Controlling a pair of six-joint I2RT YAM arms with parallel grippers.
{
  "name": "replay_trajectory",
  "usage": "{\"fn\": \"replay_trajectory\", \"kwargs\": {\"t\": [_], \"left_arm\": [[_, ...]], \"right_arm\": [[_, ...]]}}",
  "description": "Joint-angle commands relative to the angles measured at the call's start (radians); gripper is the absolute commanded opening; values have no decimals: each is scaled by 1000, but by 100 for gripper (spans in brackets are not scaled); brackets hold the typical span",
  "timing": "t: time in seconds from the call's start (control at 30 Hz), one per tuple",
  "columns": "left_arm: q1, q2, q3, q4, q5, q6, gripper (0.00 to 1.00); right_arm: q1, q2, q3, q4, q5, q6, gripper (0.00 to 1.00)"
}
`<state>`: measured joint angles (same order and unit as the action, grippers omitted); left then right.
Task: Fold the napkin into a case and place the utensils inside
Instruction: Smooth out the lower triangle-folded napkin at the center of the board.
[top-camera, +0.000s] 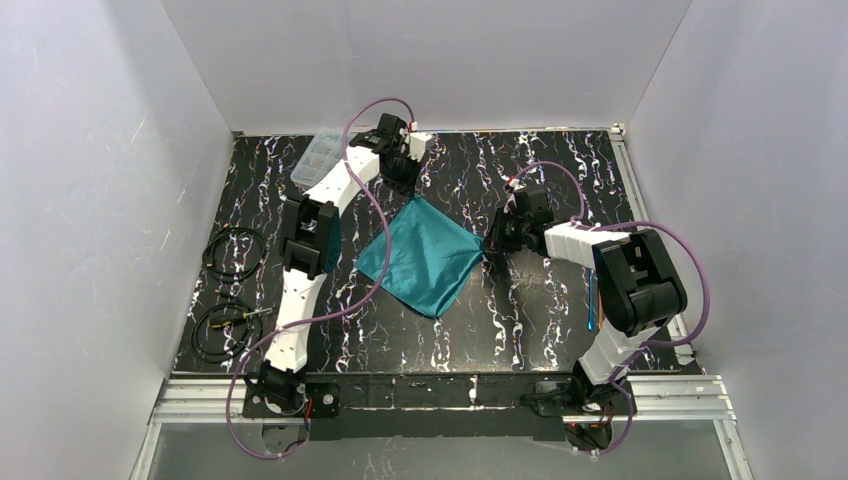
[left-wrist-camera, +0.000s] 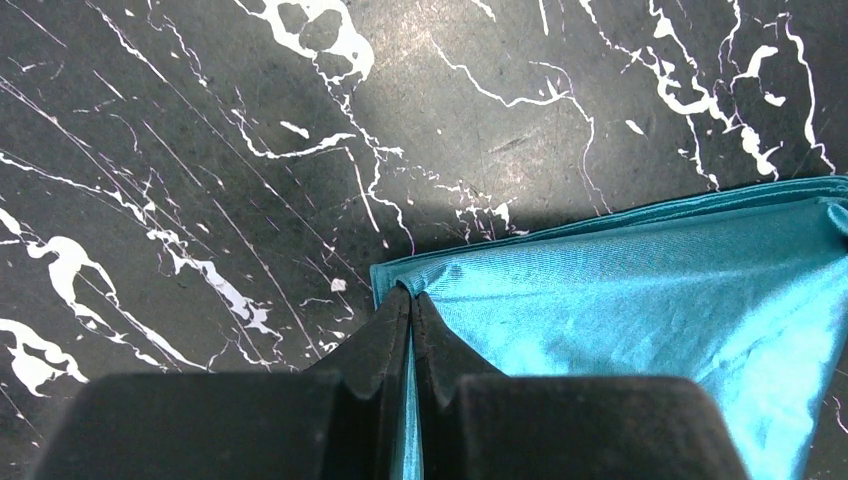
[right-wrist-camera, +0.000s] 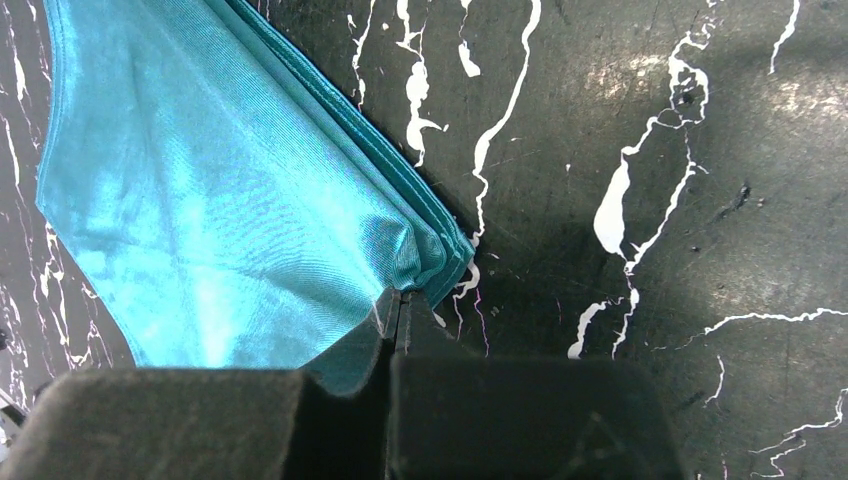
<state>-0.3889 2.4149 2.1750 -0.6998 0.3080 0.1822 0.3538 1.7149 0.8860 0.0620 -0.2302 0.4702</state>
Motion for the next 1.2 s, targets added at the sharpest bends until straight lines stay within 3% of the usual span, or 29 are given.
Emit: {"fn": "replay_trajectory", "kwargs": {"t": [0.0, 0.13, 0.37, 0.43, 0.6, 0.67, 0.87, 0.97, 1.17], "left_arm": [[-4, 14, 40, 21, -23, -6, 0], [-5, 23, 31, 20, -33, -4, 0], [-5, -13, -24, 20, -46, -7, 39], [-5, -34, -31, -1, -32, 2, 45], [-4, -136, -100, -58, 4, 41, 64], [-4, -188, -130, -95, 28, 68, 71], [-4, -320, -248, -177, 77, 168, 74], [-4, -365, -323, -189, 83, 208, 74], [-15, -412, -448, -238, 171, 248, 74]], "right_arm": [[-8, 4, 25, 6, 3, -14, 1], [-19, -3, 45, -2, -7, -11, 1], [-28, 23, 71, -2, -16, -10, 2], [-28, 36, 77, -3, -18, -13, 4], [-28, 58, 89, -24, 0, -32, 15], [-27, 60, 103, -37, 13, -42, 23], [-28, 59, 173, -116, 45, -93, 35], [-28, 47, 204, -148, 65, -117, 47], [-28, 30, 233, -183, 90, -145, 42]]}}
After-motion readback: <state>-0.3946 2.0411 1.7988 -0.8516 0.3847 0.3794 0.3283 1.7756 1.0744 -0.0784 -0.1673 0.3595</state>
